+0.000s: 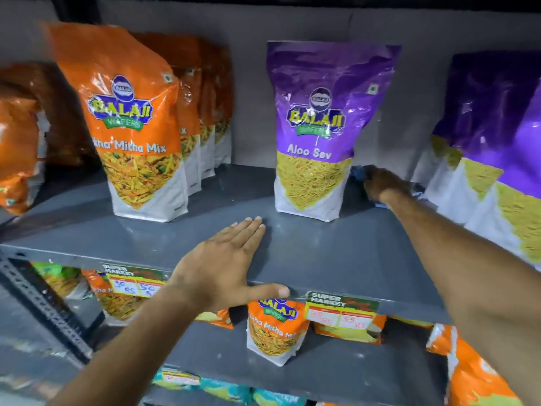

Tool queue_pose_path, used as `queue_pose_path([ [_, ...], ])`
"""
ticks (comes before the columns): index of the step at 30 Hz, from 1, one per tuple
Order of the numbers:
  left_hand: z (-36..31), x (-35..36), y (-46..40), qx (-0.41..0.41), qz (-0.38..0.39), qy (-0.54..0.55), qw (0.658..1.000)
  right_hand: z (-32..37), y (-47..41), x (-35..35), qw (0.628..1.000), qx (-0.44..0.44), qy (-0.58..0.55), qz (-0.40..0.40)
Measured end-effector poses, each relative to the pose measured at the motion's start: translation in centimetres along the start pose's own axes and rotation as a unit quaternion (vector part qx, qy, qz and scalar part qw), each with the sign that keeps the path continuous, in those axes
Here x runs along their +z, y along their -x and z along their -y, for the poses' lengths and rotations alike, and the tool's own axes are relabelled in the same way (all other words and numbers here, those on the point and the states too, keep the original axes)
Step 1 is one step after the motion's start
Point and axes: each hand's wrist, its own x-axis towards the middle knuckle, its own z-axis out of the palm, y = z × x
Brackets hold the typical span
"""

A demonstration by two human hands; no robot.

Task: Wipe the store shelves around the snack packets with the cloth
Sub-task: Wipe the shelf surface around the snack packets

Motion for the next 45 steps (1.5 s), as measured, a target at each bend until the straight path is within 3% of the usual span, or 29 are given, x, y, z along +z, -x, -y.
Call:
queue_pose_path([
  [10,0.1,-0.2,0.0,-0.006,0.028,-0.004,1.000,0.9,-0.3,0.2,1.000,0.001,-0.007,0.010],
  [24,0.6,-1.1,0.8,-0.015,0.056,-0.005,0.998,2.6,19.0,-1.3,0.999,-0.037,0.008,-0.024],
  [32,3.1,-1.2,2.7,-0.038,0.040,-0.028,0.998,9.9,28.2,-0.3,0.988,-0.134,-0.061,-0.044],
  [35,3.1,-0.9,2.8,-0.048,0.025,-0.036,0.998,13.1,28.2,0.2,0.980,-0.174,-0.092,-0.036],
  [40,3.0,-0.6,2.9,-0.056,0.010,-0.054,0.997,17.2,25.7,1.1,0.989,-0.107,-0.098,-0.035],
  [45,2.9,-0.5,3.0,-0.057,-0.003,-0.054,0.997,18.6,25.6,0.8,0.965,-0.172,-0.199,-0.007],
])
